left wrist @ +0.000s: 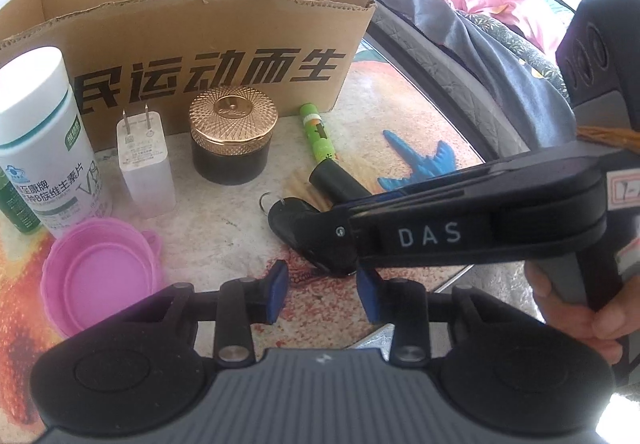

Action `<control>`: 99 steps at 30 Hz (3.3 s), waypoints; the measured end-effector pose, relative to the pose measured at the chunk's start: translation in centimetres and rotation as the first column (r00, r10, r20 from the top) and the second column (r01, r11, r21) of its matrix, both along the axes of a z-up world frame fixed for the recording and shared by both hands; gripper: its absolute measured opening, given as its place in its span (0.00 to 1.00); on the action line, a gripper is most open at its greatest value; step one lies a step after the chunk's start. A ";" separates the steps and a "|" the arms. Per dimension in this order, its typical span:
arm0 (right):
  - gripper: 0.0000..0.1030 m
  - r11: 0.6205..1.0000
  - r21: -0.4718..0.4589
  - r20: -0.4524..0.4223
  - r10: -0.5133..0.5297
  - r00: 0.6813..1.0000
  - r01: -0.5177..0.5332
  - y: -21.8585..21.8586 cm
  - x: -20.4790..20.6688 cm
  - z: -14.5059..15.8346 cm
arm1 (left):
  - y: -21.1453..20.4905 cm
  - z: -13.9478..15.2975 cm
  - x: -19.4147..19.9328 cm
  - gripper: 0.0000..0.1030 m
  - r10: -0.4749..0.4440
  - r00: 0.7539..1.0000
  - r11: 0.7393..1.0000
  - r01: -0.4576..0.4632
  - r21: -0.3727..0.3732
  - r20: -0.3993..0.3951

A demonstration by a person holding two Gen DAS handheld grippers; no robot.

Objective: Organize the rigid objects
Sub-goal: 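Close the right gripper on the black key fob beside the black cylinder, then lift the key fob with the right gripper and drop it into the box, then return the right gripper and grasp the black cylinder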

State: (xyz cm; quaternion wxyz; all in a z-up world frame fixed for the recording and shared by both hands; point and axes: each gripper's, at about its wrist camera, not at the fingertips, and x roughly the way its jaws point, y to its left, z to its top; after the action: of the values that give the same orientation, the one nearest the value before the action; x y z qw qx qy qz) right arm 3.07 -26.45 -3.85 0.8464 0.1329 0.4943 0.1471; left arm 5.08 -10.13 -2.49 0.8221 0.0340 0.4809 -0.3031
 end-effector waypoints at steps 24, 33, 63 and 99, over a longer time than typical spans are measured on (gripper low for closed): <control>0.13 0.983 0.175 -0.003 -0.055 0.998 0.055 -0.2 -0.9 -0.6 | -0.8 0.8 -1.2 0.29 0.001 0.992 0.994 -0.015 0.112 0.124; 0.14 0.983 0.178 0.008 -0.048 0.999 0.045 0.4 -0.3 -0.7 | -1.0 -0.3 -0.9 0.36 0.024 0.990 0.988 -0.045 0.151 0.140; 0.14 0.950 0.300 0.165 0.038 0.986 -0.087 9.6 13.7 14.4 | 5.9 14.6 10.8 0.36 0.177 0.923 0.938 -0.264 0.227 0.342; 0.19 0.864 0.503 0.081 -0.045 0.996 -0.002 0.4 11.2 13.6 | 7.6 16.4 6.7 0.44 0.187 0.935 0.969 -0.227 0.102 0.301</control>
State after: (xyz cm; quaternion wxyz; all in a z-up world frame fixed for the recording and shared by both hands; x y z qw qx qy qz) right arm 14.25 -26.02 9.80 0.8055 0.3474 0.3990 0.2670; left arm 11.77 -2.50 13.87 0.9066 0.0826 0.3757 -0.1733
